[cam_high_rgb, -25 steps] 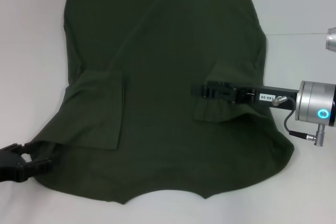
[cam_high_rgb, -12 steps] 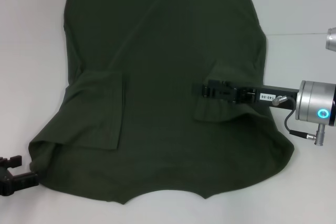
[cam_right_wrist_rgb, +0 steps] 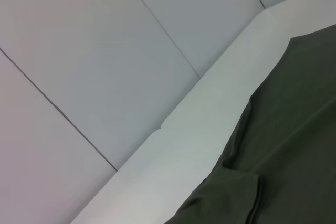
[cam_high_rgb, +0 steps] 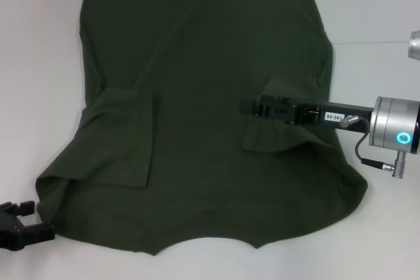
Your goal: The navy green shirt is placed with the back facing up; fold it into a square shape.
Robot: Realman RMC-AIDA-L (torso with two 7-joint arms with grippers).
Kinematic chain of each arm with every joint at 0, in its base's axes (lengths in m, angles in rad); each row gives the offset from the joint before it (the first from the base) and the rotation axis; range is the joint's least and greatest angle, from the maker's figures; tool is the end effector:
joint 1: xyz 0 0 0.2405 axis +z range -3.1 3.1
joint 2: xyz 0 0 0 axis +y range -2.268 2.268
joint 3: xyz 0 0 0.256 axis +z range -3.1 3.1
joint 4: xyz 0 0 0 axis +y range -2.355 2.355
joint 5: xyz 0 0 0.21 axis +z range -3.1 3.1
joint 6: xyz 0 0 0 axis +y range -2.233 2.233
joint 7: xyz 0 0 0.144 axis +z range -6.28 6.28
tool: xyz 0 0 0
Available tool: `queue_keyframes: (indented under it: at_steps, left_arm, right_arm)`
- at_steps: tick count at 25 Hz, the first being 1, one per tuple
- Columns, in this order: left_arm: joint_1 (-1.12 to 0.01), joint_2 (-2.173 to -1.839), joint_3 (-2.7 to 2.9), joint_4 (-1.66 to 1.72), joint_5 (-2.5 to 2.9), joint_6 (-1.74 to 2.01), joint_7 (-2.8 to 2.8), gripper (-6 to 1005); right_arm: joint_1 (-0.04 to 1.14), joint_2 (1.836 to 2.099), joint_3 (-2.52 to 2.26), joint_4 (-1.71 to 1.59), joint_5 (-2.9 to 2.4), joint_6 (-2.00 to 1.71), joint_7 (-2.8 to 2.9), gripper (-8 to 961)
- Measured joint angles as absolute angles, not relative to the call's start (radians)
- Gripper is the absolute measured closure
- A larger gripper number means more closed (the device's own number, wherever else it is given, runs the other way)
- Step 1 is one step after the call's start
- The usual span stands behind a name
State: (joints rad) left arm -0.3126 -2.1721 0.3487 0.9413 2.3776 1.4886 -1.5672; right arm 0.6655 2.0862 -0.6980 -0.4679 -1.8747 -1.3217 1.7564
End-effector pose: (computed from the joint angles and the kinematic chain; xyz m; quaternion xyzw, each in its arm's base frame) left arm -0.3695 0.2600 0.0381 -0.8587 -0.4200 -0.1171 0.2692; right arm 0.2346 0.3738 -0.0285 -0.8457 0.4231 0.3031 0.1179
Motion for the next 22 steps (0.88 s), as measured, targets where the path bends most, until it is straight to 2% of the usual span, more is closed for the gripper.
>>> queue_keyframes:
  at_steps: [22]
  left_arm:
    - [-0.329,-2.171,0.382,0.929,2.379,1.478,-1.567,111]
  right_arm:
    - [0.664,2.086,-0.698,-0.469,-1.871,-1.319,1.756,59]
